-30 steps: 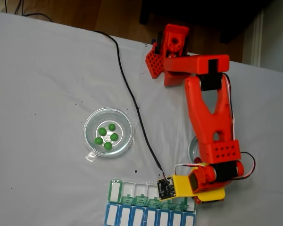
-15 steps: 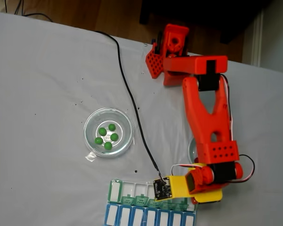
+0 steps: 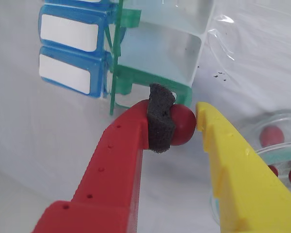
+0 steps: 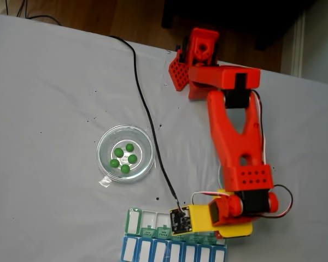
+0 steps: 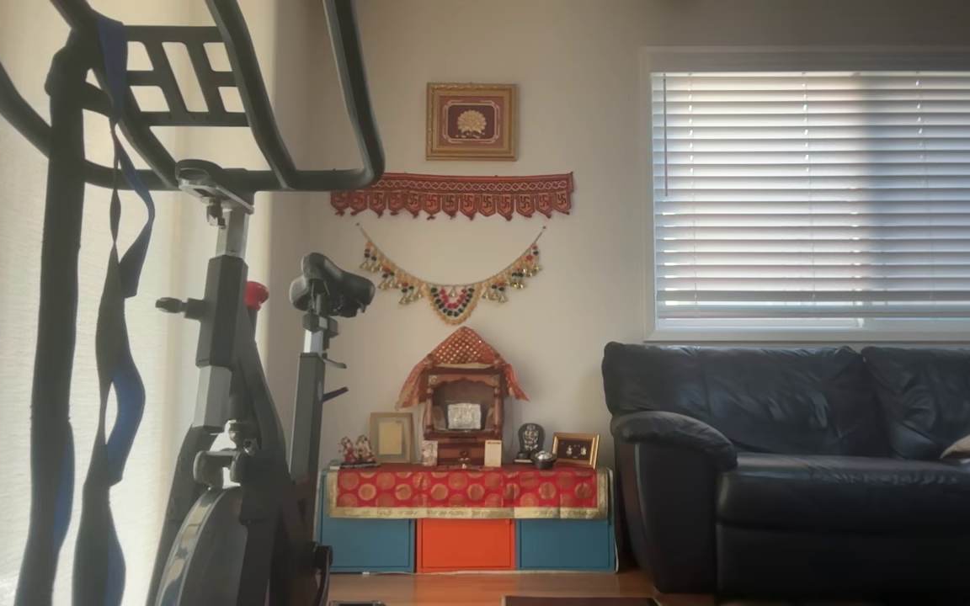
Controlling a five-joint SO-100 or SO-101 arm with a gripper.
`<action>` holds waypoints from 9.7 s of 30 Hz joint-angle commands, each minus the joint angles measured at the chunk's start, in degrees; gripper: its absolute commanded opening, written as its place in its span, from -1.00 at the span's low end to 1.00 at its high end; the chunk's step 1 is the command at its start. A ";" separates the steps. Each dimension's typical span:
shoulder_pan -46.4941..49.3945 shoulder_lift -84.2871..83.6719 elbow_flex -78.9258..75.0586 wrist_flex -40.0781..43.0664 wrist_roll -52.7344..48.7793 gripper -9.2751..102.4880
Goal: Sort medicines into box.
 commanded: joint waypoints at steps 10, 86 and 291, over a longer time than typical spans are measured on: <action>0.26 -2.20 -9.67 0.53 -1.49 -0.82; 6.06 -34.37 -67.50 31.82 -5.54 -0.37; -8.26 31.64 57.39 -30.50 -45.62 -0.50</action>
